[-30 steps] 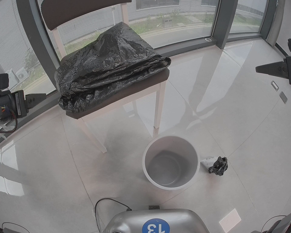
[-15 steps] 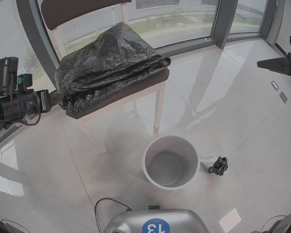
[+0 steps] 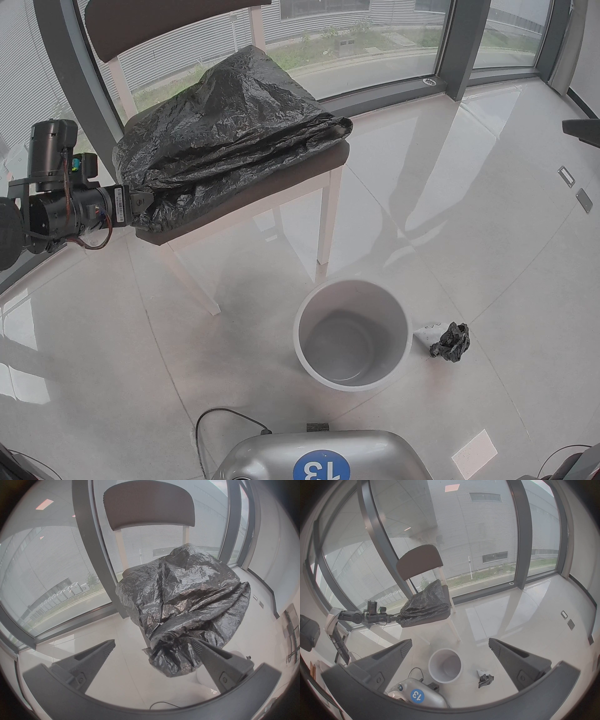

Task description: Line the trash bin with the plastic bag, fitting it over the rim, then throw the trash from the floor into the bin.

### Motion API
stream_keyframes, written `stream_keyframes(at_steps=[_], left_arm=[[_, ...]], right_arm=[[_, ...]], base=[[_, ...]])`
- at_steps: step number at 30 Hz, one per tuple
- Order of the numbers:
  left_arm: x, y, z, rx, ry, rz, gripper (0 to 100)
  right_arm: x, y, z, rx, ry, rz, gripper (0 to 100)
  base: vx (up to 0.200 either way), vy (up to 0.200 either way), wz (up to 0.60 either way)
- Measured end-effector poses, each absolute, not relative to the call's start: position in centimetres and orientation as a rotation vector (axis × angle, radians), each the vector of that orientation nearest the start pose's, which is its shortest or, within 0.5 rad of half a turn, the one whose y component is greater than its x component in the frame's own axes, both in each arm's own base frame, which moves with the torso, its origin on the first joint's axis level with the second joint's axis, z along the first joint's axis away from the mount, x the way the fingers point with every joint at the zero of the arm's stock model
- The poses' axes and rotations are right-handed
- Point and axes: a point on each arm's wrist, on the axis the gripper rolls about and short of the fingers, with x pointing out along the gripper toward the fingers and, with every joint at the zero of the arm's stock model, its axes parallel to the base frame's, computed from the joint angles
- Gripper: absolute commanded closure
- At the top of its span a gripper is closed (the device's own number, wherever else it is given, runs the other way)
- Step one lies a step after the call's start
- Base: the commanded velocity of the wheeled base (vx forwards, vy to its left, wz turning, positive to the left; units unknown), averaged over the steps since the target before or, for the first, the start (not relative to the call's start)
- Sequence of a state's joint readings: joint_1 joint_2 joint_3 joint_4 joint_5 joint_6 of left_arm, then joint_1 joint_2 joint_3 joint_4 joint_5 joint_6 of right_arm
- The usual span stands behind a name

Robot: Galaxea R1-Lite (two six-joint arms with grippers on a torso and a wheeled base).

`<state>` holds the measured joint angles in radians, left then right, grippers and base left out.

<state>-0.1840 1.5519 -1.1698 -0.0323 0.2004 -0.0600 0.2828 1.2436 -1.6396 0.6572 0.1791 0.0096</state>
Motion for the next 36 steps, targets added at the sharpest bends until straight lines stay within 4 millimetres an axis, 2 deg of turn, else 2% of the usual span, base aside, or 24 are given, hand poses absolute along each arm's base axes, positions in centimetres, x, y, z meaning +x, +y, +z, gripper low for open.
stream_keyframes(at_steps=[8, 22, 23, 36], left_arm=[[29.4, -4.9, 25.9, 0.033, 0.366, 0.042, 0], [31.2, -4.4, 25.7, 0.019, 0.330, 0.070, 0], [31.2, -4.4, 25.7, 0.018, 0.332, 0.069, 100], [31.4, -4.7, 24.7, 0.015, 0.361, 0.057, 100]], right_arm=[[10.9, 3.7, 39.6, -0.001, 0.232, 0.464, 0], [8.4, 3.0, 39.4, -0.008, 0.196, 0.482, 0], [8.3, 3.0, 39.4, -0.008, 0.192, 0.484, 0], [7.5, 3.1, 39.3, -0.013, 0.186, 0.520, 0]], base=[[0.000, 0.000, 0.00], [0.000, 0.000, 0.00], [0.000, 0.000, 0.00], [0.000, 0.000, 0.00]])
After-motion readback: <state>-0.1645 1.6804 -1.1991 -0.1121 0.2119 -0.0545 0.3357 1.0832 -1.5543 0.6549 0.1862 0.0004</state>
